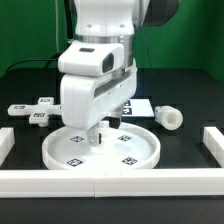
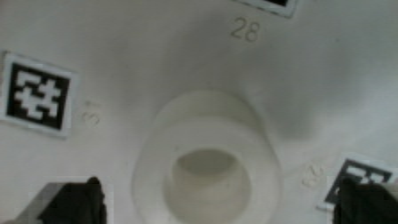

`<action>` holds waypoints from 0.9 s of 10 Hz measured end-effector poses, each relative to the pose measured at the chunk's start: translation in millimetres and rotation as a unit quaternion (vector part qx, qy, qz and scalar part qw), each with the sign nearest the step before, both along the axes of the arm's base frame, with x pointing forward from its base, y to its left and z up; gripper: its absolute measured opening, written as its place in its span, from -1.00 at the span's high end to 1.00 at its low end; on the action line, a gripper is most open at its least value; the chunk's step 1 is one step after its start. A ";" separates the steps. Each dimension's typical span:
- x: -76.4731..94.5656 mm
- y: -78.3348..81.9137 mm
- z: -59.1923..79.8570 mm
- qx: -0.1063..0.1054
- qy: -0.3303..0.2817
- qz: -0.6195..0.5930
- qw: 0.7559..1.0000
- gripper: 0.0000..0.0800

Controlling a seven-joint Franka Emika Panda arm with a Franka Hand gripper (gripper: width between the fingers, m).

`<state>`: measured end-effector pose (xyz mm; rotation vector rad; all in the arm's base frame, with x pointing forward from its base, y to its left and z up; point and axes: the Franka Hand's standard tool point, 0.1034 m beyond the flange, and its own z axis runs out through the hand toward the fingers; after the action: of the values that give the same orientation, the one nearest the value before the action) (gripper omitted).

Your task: Assemble round table

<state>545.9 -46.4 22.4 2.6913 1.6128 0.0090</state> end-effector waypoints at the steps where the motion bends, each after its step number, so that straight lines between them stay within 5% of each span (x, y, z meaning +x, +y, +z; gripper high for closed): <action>1: -1.8 -1.8 -5.3 0.000 0.003 -0.002 1.000 -0.63; 4: -1.9 -2.0 -9.0 0.001 0.005 -0.002 1.000 -0.63; 5: -2.0 -2.0 -9.1 0.001 0.006 -0.002 1.000 -0.34; 6: -2.1 -2.0 -9.1 0.001 0.006 -0.002 1.000 -0.34; 7: -2.1 -2.0 -9.1 0.001 0.006 -0.002 1.000 0.00; 9: -2.0 -2.0 -9.1 0.001 0.006 -0.002 1.000 0.00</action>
Offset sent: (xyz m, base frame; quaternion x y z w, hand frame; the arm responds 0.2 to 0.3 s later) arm 0.0040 -0.0008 -0.0001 -0.0032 0.0012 0.0049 1.0000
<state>543.9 -48.4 13.3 2.7012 1.6102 -0.0048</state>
